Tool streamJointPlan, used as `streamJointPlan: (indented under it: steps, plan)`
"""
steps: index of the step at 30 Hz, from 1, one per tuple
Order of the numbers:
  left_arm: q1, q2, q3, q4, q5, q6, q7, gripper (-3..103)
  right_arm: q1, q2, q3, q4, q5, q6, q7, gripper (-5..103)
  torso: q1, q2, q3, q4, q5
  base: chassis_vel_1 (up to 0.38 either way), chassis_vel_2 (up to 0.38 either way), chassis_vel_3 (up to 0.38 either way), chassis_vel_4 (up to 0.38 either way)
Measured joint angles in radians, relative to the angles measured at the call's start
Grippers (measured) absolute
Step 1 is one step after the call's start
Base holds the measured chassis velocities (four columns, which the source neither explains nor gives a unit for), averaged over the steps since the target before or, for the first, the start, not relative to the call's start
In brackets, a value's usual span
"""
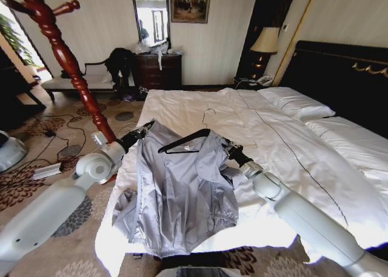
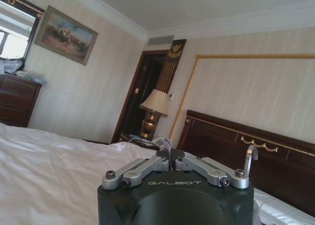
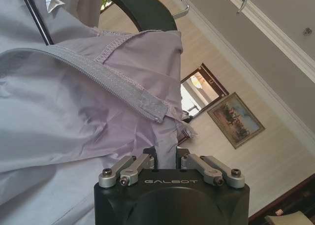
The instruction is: Pick up the clothes from the bed and hang them on the clothes hanger.
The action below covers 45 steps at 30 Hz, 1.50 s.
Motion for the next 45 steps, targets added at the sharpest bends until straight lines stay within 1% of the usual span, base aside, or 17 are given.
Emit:
streamJointPlan:
  steps: [6, 8, 9, 12, 13, 17, 18, 22, 25, 27, 28, 32, 35, 38, 40, 41, 45]
  plan:
    - [-0.05, 0.003, 0.044, -0.031, 0.026, 0.007, -0.018, 1, 0.04, 0.007, -0.035, -0.015, -0.026, -0.028, -0.004, 19, 0.0, 0.0, 0.0, 0.0, -0.0002, 0.0, 0.0, 0.0, 0.0]
    - [-0.083, -0.003, 0.071, -0.031, 0.057, 0.012, -0.018, 1, 0.059, 0.019, -0.061, -0.022, -0.044, -0.043, -0.016, 19, 0.0, 0.0, 0.0, 0.0001, -0.0001, 0.0, 0.0, 0.0, 0.0]
    - [-0.083, -0.003, 0.071, -0.031, 0.057, 0.012, -0.018, 1, 0.059, 0.019, -0.061, -0.022, -0.044, -0.043, -0.016, 19, 0.0, 0.0, 0.0, 0.0001, -0.0001, 0.0, 0.0, 0.0, 0.0]
    - [-0.122, -0.014, 0.108, -0.022, 0.072, 0.024, -0.018, 1, 0.107, 0.041, -0.116, -0.044, -0.048, -0.056, -0.024, 19, 0.0, 0.0, 0.0, 0.0, -0.0002, 0.0, 0.0, 0.0, 0.0]
    - [-0.122, -0.014, 0.108, -0.022, 0.072, 0.024, -0.018, 1, 0.107, 0.041, -0.116, -0.044, -0.048, -0.056, -0.024, 19, 0.0, 0.0, 0.0, 0.0, -0.0002, 0.0, 0.0, 0.0, 0.0]
    - [-0.208, -0.03, 0.197, -0.004, 0.077, 0.033, -0.018, 1, 0.185, 0.085, -0.19, -0.097, -0.039, -0.062, -0.025, 19, 0.0, 0.0, 0.0, 0.0004, -0.0003, 0.0, 0.0, 0.0, 0.0]
    - [-0.208, -0.03, 0.197, -0.004, 0.077, 0.033, -0.018, 1, 0.185, 0.085, -0.19, -0.097, -0.039, -0.062, -0.025, 19, 0.0, 0.0, 0.0, 0.0004, -0.0003, 0.0, 0.0, 0.0, 0.0]
    - [-0.285, -0.04, 0.285, 0.025, 0.107, 0.034, -0.008, 1, 0.227, 0.112, -0.239, -0.138, -0.017, -0.073, -0.025, 19, 0.0, 0.0, 0.0, 0.0, -0.0001, 0.0, 0.0, 0.0, 0.0]
    - [-0.315, -0.049, 0.319, 0.039, 0.126, 0.034, -0.003, 1, 0.237, 0.121, -0.253, -0.139, -0.012, -0.084, -0.026, 19, 0.0, 0.0, 0.0, 0.0001, -0.0002, 0.0, 0.0, 0.0, 0.0]
    - [-0.363, -0.064, 0.378, 0.052, 0.149, 0.033, 0.003, 1, 0.256, 0.14, -0.272, -0.14, 0.004, -0.107, -0.026, 19, 0.0, 0.0, 0.0, 0.0002, -0.0003, 0.0, 0.0, 0.0, 0.0]
    - [-0.363, -0.064, 0.378, 0.052, 0.149, 0.033, 0.003, 1, 0.256, 0.14, -0.272, -0.14, 0.004, -0.107, -0.026, 19, 0.0, 0.0, 0.0, 0.0002, -0.0003, 0.0, 0.0, 0.0, 0.0]
    - [-0.442, -0.092, 0.48, 0.043, 0.168, 0.03, 0.006, 1, 0.297, 0.174, -0.308, -0.162, 0.02, -0.129, -0.024, 19, 0.0, 0.0, 0.0, 0.0, -0.0001, 0.0, 0.0, 0.0, 0.0]
    - [-0.455, -0.085, 0.513, 0.017, 0.178, 0.029, 0.01, 1, 0.321, 0.189, -0.32, -0.187, 0.027, -0.131, -0.023, 19, 0.0, 0.0, 0.0, -0.0001, -0.0001, 0.0, 0.0, 0.0, 0.0]
    - [-0.44, -0.068, 0.517, -0.001, 0.191, 0.029, 0.018, 1, 0.332, 0.194, -0.324, -0.199, 0.033, -0.131, -0.022, 19, 0.0, 0.0, 0.0, 0.0, 0.0, 0.0, 0.0, 0.0, 0.0]
    - [-0.396, -0.039, 0.517, -0.026, 0.222, 0.028, 0.038, 1, 0.348, 0.2, -0.331, -0.211, 0.04, -0.131, -0.022, 19, 0.0, 0.0, 0.0, 0.0006, -0.0002, 0.0, 0.0, 0.0, 0.0]
    - [-0.396, -0.039, 0.517, -0.026, 0.222, 0.028, 0.038, 1, 0.348, 0.2, -0.331, -0.211, 0.04, -0.131, -0.022, 19, 0.0, 0.0, 0.0, 0.0006, -0.0002, 0.0, 0.0, 0.0, 0.0]
    - [-0.322, -0.014, 0.515, -0.047, 0.281, 0.022, 0.063, 1, 0.358, 0.208, -0.333, -0.218, 0.046, -0.132, -0.017, 19, 0.0, 0.0, 0.0, 0.0002, -0.0003, 0.0, 0.0, 0.0, 0.0]
